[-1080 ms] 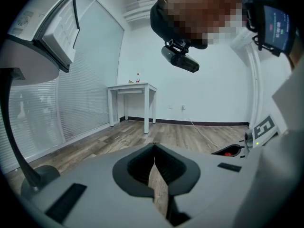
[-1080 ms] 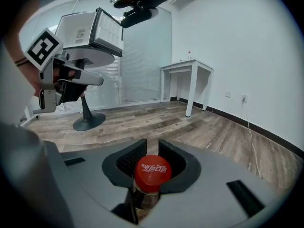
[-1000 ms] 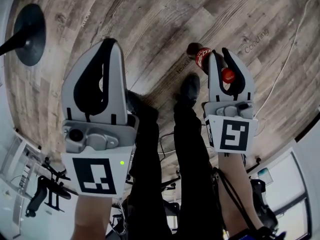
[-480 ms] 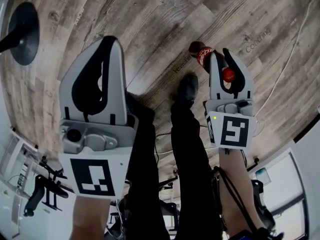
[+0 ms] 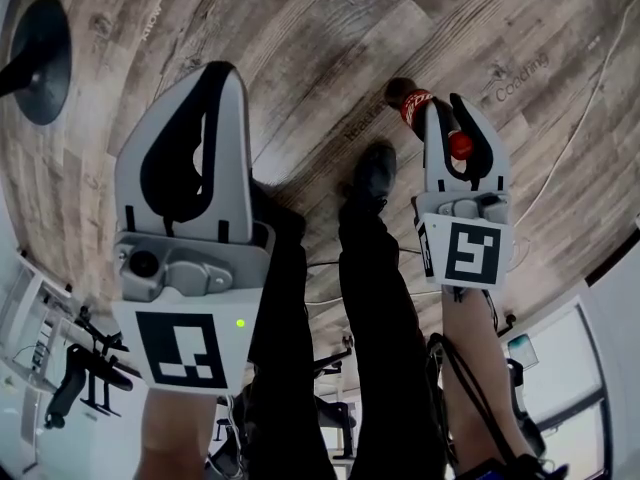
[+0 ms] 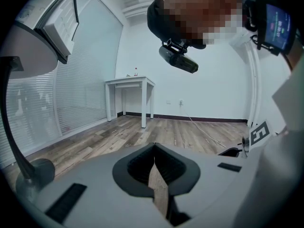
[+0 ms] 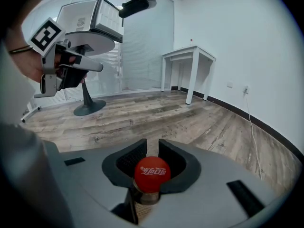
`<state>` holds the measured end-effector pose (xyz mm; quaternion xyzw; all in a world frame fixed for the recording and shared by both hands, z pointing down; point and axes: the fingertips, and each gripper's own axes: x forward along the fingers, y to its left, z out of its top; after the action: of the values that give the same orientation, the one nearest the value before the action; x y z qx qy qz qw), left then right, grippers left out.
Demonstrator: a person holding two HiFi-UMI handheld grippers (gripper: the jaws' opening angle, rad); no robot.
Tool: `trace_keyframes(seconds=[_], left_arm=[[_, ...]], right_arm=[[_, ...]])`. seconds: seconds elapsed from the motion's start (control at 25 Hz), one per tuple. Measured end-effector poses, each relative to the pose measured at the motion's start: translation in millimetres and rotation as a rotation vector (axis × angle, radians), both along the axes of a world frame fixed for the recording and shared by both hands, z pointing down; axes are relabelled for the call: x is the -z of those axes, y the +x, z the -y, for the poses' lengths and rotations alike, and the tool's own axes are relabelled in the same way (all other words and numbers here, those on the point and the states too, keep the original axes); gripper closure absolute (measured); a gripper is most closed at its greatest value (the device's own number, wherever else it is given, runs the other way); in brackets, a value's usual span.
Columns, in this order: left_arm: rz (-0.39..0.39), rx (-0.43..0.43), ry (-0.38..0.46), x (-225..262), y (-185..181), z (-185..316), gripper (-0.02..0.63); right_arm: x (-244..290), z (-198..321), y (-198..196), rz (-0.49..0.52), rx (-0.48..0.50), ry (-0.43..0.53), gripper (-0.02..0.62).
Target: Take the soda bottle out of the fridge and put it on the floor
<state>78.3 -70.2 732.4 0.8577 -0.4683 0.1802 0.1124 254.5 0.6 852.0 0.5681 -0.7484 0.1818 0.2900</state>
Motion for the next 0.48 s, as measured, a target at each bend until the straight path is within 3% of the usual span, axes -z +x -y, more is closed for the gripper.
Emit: trace_keyframes(seconds=[0.48], left_arm=[[0.017,0.008,-0.017,-16,-8,-7,0.589]], right_arm=[[-26,-7,-2,-0.008,0.025,-0.04,0.503]])
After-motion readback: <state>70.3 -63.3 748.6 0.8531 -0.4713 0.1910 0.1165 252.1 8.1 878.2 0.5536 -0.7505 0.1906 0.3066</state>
